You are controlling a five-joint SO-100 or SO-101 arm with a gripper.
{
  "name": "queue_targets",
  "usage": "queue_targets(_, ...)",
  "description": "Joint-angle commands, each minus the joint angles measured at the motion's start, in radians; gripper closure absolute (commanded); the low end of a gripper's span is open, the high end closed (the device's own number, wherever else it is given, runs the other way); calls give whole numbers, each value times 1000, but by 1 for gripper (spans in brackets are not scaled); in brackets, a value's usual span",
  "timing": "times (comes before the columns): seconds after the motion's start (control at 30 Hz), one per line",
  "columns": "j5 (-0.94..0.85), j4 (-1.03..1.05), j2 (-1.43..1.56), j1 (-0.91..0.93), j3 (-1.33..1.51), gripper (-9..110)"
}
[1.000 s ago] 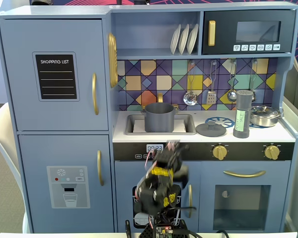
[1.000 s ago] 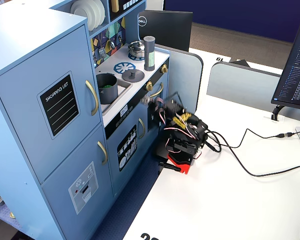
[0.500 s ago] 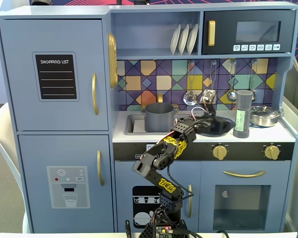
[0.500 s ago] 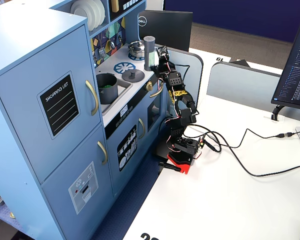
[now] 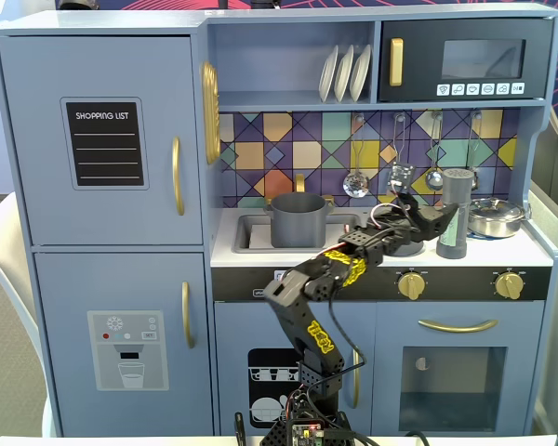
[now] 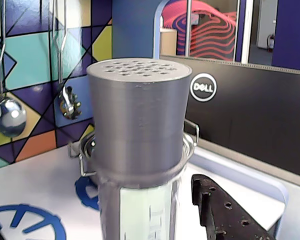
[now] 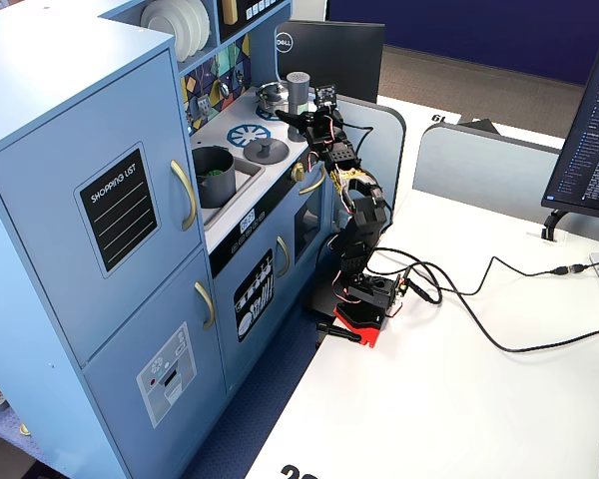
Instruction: Put salt in the gray recipient
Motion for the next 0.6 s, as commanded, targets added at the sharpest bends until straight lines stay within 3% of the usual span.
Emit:
queue_targets(0.0, 25, -81, -72, 20, -114, 39)
queue_targets(0.57, 23, -100, -485, -11, -471, 47)
